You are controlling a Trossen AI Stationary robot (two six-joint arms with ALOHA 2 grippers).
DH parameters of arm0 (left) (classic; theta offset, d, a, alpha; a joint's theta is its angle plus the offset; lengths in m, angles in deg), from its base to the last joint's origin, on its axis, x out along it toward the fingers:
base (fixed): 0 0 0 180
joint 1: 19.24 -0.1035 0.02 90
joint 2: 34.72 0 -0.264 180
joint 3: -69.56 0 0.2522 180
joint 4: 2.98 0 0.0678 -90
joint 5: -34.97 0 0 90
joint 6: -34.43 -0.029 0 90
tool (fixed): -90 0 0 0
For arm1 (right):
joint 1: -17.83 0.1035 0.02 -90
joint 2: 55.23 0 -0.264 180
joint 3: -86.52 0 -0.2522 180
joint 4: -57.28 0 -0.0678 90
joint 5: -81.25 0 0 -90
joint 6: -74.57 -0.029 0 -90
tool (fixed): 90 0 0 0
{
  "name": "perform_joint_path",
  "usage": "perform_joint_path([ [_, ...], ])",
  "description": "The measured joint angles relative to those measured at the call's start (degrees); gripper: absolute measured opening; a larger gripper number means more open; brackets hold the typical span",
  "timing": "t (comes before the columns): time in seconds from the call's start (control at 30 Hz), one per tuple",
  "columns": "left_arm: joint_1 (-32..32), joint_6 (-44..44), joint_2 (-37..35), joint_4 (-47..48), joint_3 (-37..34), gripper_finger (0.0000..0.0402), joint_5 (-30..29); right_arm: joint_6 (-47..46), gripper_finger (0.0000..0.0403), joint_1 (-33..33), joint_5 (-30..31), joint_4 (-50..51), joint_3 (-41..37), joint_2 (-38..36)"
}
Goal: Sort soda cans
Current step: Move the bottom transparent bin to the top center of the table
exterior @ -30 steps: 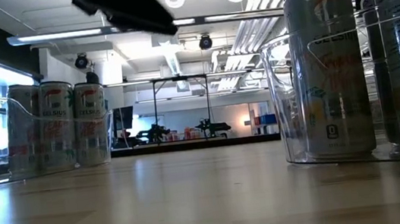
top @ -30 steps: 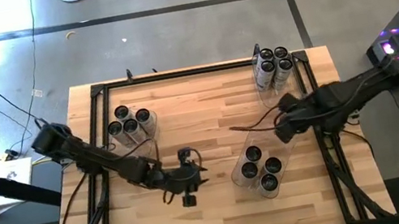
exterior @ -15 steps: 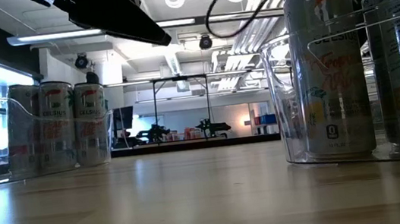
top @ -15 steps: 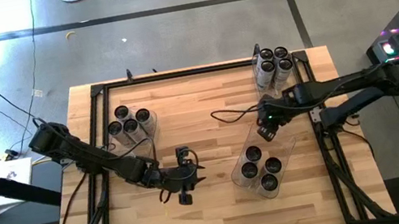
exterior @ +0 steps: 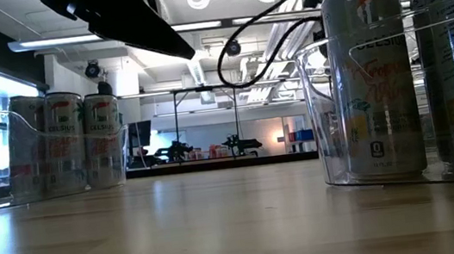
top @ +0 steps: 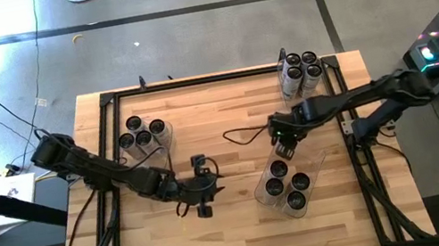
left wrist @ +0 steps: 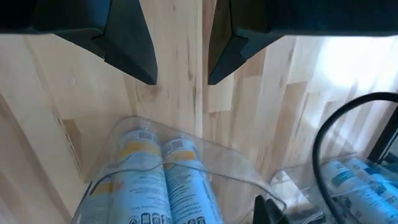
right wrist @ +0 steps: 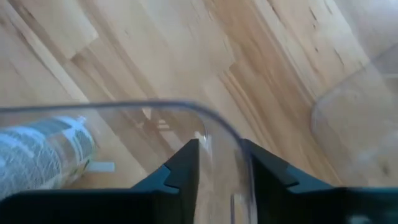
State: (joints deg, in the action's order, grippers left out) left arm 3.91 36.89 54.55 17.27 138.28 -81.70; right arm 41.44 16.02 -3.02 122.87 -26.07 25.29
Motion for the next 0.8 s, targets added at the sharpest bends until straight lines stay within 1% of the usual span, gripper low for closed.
perform_joint_path([
  [0.17,0.0,2.3,-2.6,6.3,0.0,0.0135,-2.1,3.8,0.0054,-2.1,-0.2,-3.9,0.0,1.7],
  [0.27,0.0,3.7,-4.8,10.7,0.0,0.0135,-4.1,7.4,0.0022,-3.6,-1.8,-6.7,0.0,2.5],
  [0.33,0.0,4.2,-6.2,13.1,0.0,0.0135,-5.2,9.9,0.0008,-4.6,-3.4,-9.4,0.0,3.0],
  [0.63,0.0,9.2,-10.6,24.8,0.0,0.0135,-9.4,16.5,0.0006,-8.1,-4.1,-21.2,0.0,5.9],
  [0.8,-0.3,9.9,-10.9,27.2,0.0,0.0135,-13.2,22.1,0.0005,-10.6,-5.2,-23.1,3.6,10.3],
])
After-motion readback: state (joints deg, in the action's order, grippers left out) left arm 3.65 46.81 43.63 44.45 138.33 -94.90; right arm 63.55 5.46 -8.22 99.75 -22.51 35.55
